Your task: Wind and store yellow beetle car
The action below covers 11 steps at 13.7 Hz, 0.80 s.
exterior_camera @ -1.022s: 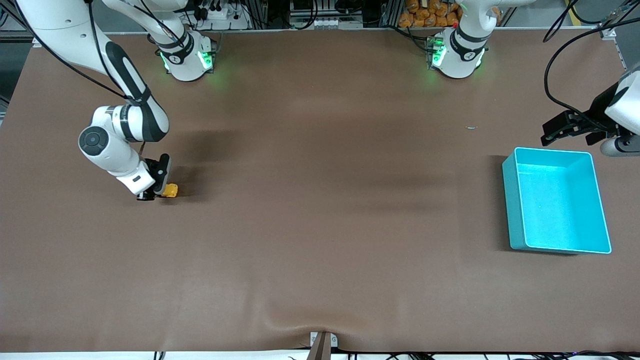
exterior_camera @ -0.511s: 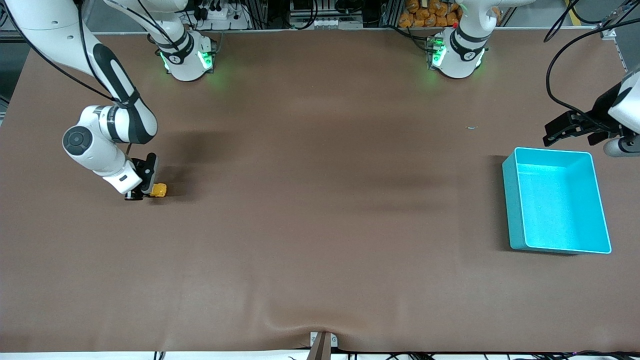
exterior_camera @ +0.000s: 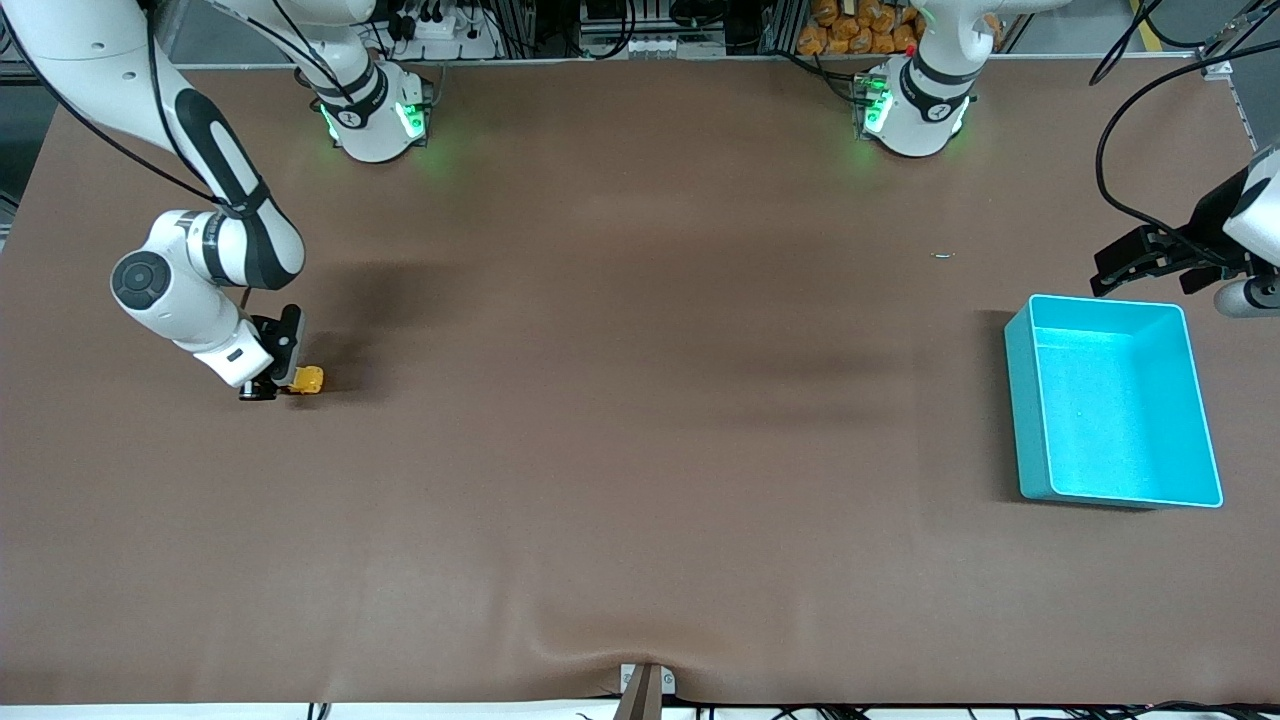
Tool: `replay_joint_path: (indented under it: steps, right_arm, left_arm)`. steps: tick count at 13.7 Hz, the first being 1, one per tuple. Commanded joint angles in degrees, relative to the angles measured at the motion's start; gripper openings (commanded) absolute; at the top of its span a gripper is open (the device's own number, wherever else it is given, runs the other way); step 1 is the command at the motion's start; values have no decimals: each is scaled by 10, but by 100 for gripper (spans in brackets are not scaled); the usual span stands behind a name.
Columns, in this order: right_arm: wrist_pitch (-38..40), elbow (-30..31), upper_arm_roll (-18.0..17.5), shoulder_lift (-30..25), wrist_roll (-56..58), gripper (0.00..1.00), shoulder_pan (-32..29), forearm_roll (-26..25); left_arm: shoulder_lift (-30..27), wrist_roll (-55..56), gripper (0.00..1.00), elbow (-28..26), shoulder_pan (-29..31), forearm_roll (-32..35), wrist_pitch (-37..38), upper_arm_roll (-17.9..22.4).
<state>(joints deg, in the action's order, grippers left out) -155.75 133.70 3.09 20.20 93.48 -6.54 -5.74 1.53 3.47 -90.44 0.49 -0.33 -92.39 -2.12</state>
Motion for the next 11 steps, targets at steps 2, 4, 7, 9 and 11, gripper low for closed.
replay_joint_path:
  steps: [2, 4, 7, 9, 11]
  right_arm:
    - [-13, -25, -5, 52, 20, 51, -27, -10]
    - [10, -44, -5, 49, 17, 100, -30, -8]
    - [194, -150, -8, 46, 19, 100, -46, -1]
    - [277, -203, -8, 45, 22, 100, -57, 17]
    - [300, -215, -8, 43, 30, 100, -72, 30]
  left_arm:
    - [1, -6, 100, 5, 7, -11, -3, -3]
    - [2, -5, 100, 5, 7, -6, -3, -2]
    - [9, -6, 100, 6, 7, -1, -4, 6]
    - [10, -1, 100, 6, 7, -5, -5, 6]
    - [12, 6, 100, 6, 6, -8, -5, 6]
